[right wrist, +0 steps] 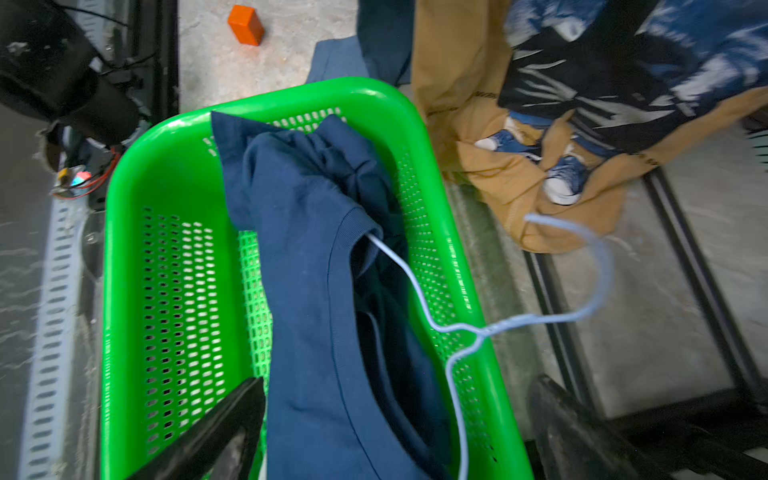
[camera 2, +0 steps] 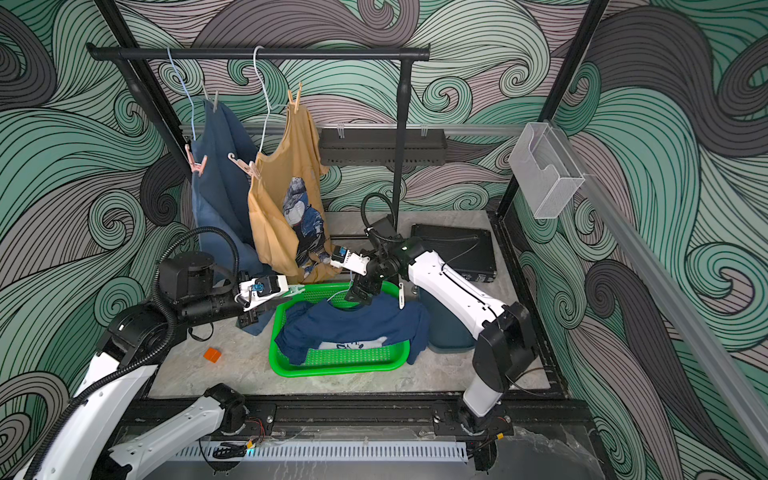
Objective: Remove the clothespins securing t-shirts to the hanger
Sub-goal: Place the hanger in the basket.
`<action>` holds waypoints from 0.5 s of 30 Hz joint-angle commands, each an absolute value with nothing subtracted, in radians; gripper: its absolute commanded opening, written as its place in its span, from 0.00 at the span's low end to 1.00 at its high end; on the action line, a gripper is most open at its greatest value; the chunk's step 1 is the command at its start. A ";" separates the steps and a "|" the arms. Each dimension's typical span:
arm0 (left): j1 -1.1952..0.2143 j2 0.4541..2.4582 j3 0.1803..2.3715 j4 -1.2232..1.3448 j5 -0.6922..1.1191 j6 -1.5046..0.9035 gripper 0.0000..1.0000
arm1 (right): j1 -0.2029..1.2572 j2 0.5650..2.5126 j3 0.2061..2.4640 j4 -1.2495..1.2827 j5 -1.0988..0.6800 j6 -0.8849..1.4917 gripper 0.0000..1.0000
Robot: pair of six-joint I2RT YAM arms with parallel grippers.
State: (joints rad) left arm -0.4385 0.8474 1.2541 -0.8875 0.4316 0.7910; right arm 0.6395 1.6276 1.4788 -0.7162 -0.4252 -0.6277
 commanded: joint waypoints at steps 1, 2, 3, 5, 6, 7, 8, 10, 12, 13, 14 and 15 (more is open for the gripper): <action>-0.432 0.854 1.258 -0.857 0.485 0.763 0.32 | 0.609 1.531 1.423 -0.603 -0.301 -0.602 0.99; -0.431 0.857 1.258 -0.851 0.491 0.759 0.32 | 0.602 1.503 1.406 -0.583 -0.300 -0.605 0.99; -0.431 0.859 1.257 -0.844 0.499 0.756 0.32 | 0.598 1.475 1.388 -0.561 -0.300 -0.616 0.99; -0.431 0.863 1.256 -0.829 0.513 0.743 0.32 | 0.601 1.405 1.324 -0.470 -0.320 -0.634 0.99; -0.432 0.864 1.251 -0.815 0.522 0.735 0.32 | 0.606 1.364 1.272 -0.388 -0.335 -0.633 0.99; -0.433 0.865 1.249 -0.800 0.528 0.725 0.32 | 0.614 1.324 1.220 -0.299 -0.339 -0.629 0.99; -0.433 0.867 1.245 -0.781 0.535 0.702 0.32 | 0.635 1.279 1.160 -0.196 -0.325 -0.624 0.98; -0.433 0.871 1.238 -0.734 0.539 0.651 0.33 | 0.700 1.211 1.043 -0.009 -0.243 -0.675 0.98; -0.434 0.890 1.246 -0.690 0.503 0.569 0.32 | 0.795 1.180 0.943 0.169 -0.089 -0.787 0.98; -0.436 0.906 1.261 -0.689 0.494 0.538 0.32 | 0.834 1.181 0.916 0.249 -0.007 -0.822 0.98; -0.437 0.922 1.282 -0.697 0.487 0.516 0.32 | 0.871 1.187 0.896 0.312 0.054 -0.869 0.98; -0.438 0.937 1.298 -0.699 0.478 0.488 0.32 | 0.899 1.194 0.884 0.362 0.086 -0.905 0.98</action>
State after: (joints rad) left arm -0.4389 0.9031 1.2488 -0.7509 0.4946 0.6132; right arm 0.8314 1.1774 0.9264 0.0463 -0.1207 -0.7650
